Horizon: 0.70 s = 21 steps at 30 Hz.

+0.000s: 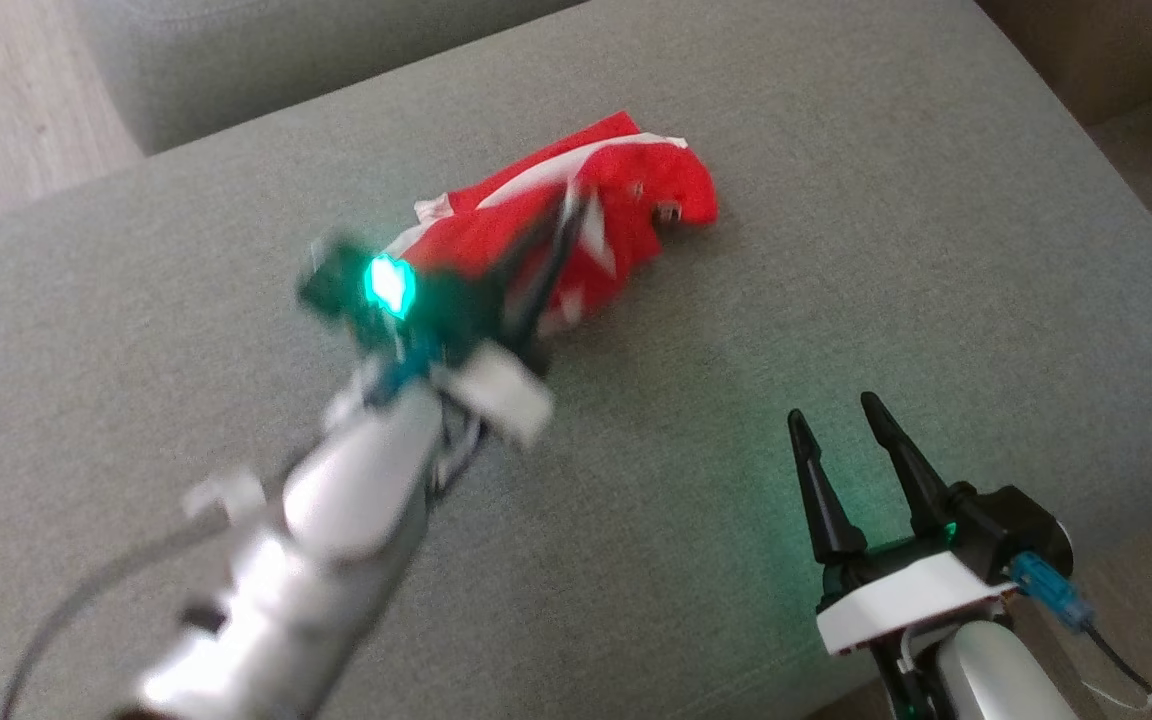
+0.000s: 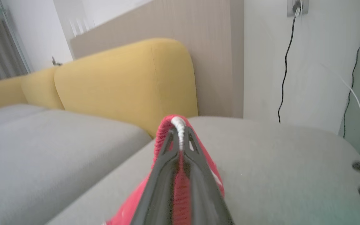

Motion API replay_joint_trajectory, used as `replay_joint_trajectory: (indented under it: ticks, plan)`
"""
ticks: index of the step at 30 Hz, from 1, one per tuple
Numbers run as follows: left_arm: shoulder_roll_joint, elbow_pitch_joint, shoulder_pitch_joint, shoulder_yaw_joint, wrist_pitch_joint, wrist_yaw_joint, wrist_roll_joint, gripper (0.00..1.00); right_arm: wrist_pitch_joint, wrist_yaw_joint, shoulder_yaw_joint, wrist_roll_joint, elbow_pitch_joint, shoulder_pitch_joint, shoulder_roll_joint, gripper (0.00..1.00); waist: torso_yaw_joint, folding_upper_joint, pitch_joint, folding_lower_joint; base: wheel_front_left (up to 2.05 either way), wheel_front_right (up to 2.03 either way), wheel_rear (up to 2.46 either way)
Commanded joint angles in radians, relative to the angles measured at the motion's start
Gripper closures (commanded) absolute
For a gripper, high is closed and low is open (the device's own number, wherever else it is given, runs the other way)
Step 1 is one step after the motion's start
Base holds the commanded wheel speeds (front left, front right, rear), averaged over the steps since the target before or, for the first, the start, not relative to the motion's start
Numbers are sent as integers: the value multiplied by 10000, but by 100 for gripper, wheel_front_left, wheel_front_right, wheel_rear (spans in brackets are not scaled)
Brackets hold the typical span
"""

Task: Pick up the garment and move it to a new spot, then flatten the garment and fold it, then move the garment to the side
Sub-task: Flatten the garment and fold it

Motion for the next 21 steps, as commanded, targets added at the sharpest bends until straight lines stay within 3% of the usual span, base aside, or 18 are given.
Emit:
replay_joint_trajectory:
  ticks: [1,10,15,21]
  plan:
    - [12,-487,-1166,348,-78,-39,-197,100,-63,75,266,135,-268,-359,13,0,20,0,-86,0,0,0,0]
    - [17,-1125,-3484,753,465,-170,-1854,100,-63,75,205,281,-316,-174,16,0,653,0,-393,0,0,0,0]
    - [506,-1218,-2356,716,1250,-215,-2723,100,-63,75,78,204,-391,-135,17,0,1239,0,-244,0,0,0,0]
    - [1834,-1353,-34,968,1528,-232,-3645,100,-63,75,-218,485,-361,-305,17,0,1979,0,324,0,0,0,0]
